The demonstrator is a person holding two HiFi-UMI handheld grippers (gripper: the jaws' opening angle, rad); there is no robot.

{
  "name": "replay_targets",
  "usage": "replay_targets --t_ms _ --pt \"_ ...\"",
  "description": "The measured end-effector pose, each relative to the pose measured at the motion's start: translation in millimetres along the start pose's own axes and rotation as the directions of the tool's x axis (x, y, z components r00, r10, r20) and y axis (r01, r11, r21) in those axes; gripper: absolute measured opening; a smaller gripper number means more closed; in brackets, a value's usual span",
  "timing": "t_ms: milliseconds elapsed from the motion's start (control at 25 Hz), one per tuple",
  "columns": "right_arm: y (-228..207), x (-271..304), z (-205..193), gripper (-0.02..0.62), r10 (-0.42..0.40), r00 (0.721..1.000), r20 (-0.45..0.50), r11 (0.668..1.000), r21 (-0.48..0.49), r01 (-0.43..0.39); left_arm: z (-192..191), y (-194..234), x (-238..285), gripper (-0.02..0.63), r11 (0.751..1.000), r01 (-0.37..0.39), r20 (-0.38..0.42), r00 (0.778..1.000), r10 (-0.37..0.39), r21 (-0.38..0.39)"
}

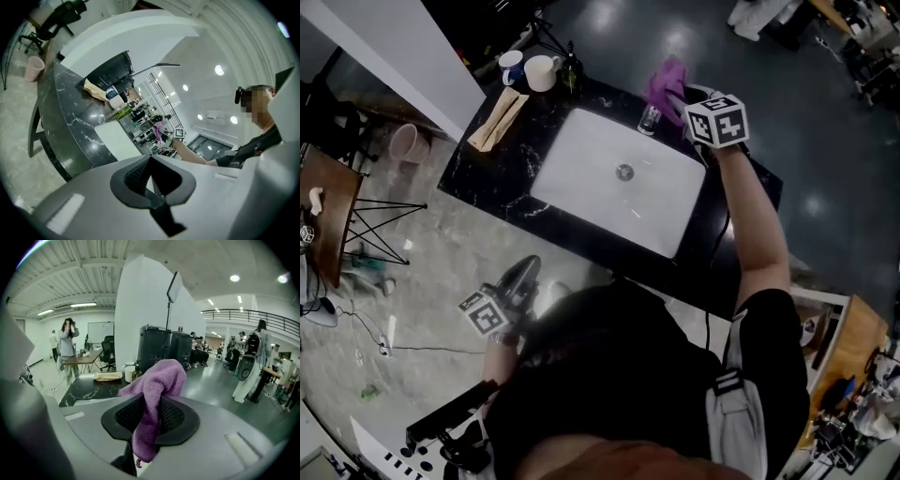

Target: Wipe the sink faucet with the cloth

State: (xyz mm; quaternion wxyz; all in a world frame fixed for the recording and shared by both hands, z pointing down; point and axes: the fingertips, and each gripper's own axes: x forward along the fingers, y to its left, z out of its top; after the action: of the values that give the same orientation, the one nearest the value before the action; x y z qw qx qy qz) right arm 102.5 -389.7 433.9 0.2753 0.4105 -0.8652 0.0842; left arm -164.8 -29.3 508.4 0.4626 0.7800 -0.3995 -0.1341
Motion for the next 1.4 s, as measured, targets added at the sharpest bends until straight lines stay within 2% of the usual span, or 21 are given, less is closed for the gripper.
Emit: replay_targets --t_ms 120,240,360,560,680,800,1000,1160,1280,1400 --pt "-20.2 34.9 -3.8 0.098 0.037 0.998 -0.054 0.998 -0.045 -0.039 -6.6 3.5 9.4 0.000 0.998 -0.049 0.028 0.998 0.050 -0.027" --pt "-53.0 53.2 6.4 0.097 -0.002 0.998 -0.068 0.998 -0.066 -0.003 -11.3 5.6 12.4 0.000 0.995 -0.085 0.054 0.995 0.089 -0.060" --pt "-80.6 71.2 13.6 0.094 -0.018 0.997 -0.078 1.000 -0.025 0.016 -14.2 7.0 14.9 0.000 0.990 -0.110 0.068 0.991 0.116 -0.084" --pt "-88.5 80.7 11.5 0.091 -0.015 0.998 -0.063 0.999 0.051 0.018 -13.0 9.4 15.1 0.000 0.989 -0.123 0.069 0.989 0.129 -0.076" --pt "-77.9 65.7 6.0 0.089 -0.015 0.999 -0.029 0.995 0.093 0.017 -13.0 8.5 12.2 0.000 0.991 -0.109 0.060 0.992 0.113 -0.072" --pt "-47.1 37.0 2.7 0.089 0.032 0.999 0.025 0.995 0.096 -0.034 -6.8 7.8 12.1 0.000 0.995 -0.072 0.042 0.996 0.075 -0.063" --pt "25.7 -16.0 -18.4 0.087 0.099 0.991 0.092 0.994 0.040 -0.103 1.4 5.9 11.5 0.000 0.999 -0.032 0.003 0.999 0.032 -0.044" --pt "73.0 -20.0 -56.8 0.088 0.135 0.990 0.039 0.989 -0.073 -0.132 0.5 6.5 9.4 0.000 0.999 -0.027 -0.006 1.000 0.027 -0.026" --pt "75.5 4.9 -72.6 0.087 0.128 0.992 -0.019 0.986 -0.103 -0.129 -0.2 4.1 7.2 0.000 0.999 -0.043 -0.005 0.999 0.042 -0.031" --pt "52.2 29.0 -76.1 0.087 0.120 0.993 -0.010 0.992 -0.040 -0.120 -3.3 5.3 8.5 0.000 0.997 -0.065 0.007 0.998 0.066 -0.028"
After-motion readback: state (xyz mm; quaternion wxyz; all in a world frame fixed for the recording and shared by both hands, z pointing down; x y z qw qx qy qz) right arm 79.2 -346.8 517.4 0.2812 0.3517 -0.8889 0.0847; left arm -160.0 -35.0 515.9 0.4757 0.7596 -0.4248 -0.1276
